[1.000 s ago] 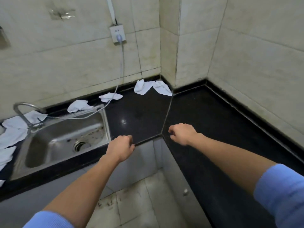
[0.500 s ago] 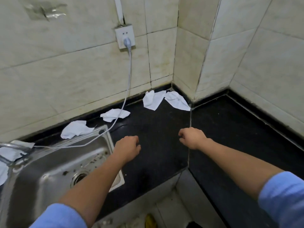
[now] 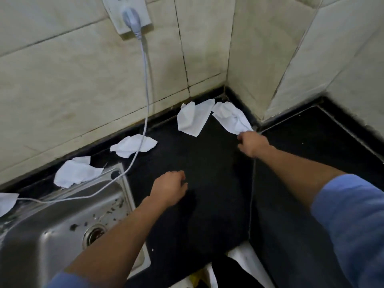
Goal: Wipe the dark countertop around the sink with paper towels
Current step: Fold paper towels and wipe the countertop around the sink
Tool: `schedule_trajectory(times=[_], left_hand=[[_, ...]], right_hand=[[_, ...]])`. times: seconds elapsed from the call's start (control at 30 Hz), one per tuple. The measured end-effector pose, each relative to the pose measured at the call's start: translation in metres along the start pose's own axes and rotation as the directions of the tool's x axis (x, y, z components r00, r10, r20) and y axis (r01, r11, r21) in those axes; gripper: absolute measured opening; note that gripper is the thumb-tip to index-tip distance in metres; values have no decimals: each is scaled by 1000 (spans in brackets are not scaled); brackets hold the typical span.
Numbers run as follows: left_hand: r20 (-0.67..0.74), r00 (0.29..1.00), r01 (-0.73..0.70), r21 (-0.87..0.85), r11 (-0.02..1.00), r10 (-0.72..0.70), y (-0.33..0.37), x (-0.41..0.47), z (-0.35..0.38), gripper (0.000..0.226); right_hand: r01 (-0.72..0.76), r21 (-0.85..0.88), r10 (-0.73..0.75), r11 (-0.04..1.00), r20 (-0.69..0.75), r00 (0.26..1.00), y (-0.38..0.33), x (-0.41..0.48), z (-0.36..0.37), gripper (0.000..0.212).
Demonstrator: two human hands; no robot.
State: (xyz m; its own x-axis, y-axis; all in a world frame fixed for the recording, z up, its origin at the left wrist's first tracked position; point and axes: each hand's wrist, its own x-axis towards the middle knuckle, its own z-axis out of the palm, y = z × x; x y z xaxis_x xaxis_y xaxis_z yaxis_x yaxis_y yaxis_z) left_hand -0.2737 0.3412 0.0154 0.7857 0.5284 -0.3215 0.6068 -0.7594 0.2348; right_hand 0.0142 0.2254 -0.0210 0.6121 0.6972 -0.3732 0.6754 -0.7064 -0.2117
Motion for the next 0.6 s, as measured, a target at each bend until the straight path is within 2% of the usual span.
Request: schedule_trajectory(times=[0.13,0.23,0.3,0.43,0.6], left_hand=[[17,999,45,-10,999,-45,-9,15,1,21],[43,997,62,-4,998,-62,-15,19,7,22],[60,995,75,1,997,-74,-20,19,11,22],[88,993,76,-26,997,-73,-27,19,15,22],[52,998,41,-64,997,-38,-32,30,8,21]], right_hand=[[-53,164,60,985,-43,997,4,68,6,56],[-157,189,160,969,1,987,9,102,20,62],[-176,185,181,967,-11,983,14,114,30,55],[-127,349,141,929,-15,990,18,120,34,39],[2,432,73,902,-157,985,-14,65,13,24]])
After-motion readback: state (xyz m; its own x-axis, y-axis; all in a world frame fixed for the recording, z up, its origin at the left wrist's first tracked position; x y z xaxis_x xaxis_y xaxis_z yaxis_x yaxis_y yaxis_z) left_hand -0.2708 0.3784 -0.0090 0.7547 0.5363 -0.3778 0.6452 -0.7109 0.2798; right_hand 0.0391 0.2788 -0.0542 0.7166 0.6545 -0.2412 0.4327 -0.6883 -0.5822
